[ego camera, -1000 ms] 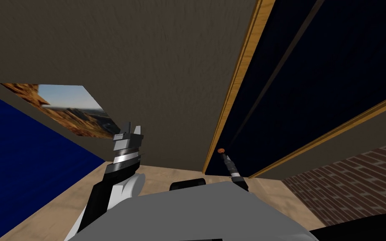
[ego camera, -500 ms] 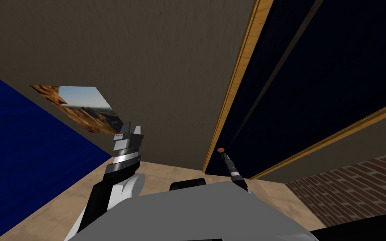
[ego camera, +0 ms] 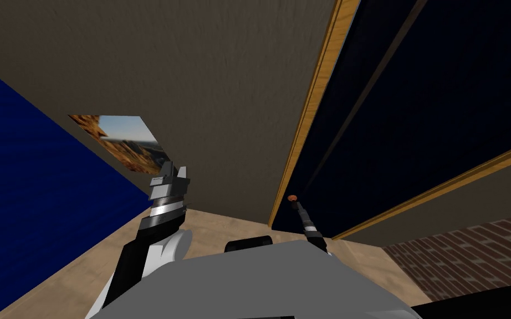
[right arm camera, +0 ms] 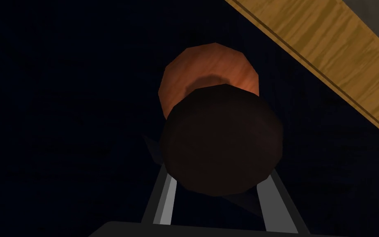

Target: Pull the door open

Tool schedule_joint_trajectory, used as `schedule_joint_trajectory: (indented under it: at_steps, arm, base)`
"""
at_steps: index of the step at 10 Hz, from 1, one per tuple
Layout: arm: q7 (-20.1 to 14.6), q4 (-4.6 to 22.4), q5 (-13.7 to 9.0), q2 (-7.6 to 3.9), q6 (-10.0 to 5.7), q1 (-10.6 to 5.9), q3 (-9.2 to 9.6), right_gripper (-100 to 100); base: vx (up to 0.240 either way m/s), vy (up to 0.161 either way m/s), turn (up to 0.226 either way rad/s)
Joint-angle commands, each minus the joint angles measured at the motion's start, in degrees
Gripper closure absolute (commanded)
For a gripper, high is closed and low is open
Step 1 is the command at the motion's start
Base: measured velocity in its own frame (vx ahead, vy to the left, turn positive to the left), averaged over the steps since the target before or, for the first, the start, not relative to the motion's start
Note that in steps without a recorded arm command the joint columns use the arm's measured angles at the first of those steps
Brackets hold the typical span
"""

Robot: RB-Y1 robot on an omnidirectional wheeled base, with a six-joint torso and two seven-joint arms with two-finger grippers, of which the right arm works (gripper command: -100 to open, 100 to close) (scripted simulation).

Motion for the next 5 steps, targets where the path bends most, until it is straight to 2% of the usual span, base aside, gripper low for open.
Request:
schedule_joint_trajectory:
  at_steps: [1, 2, 4, 5]
  arm:
    - [-2.9, 0.2, -1.2, 0.18, 0.12, -0.41, 0.56, 100]
    - [-3.2, 0.2, -1.2, 0.18, 0.12, -0.41, 0.56, 100]
    - [-7.0, 0.5, -3.5, 0.17, 0.66, -0.98, 1.18, 100]
    - [-8.0, 0.5, -3.5, 0.17, 0.66, -0.98, 1.18, 100]
  base:
    - [-0.05, -0.025, 0.068]
    - [-0.042, -0.015, 0.053]
    - [-0.058, -0.021, 0.097]
    - [-0.058, -0.026, 0.056]
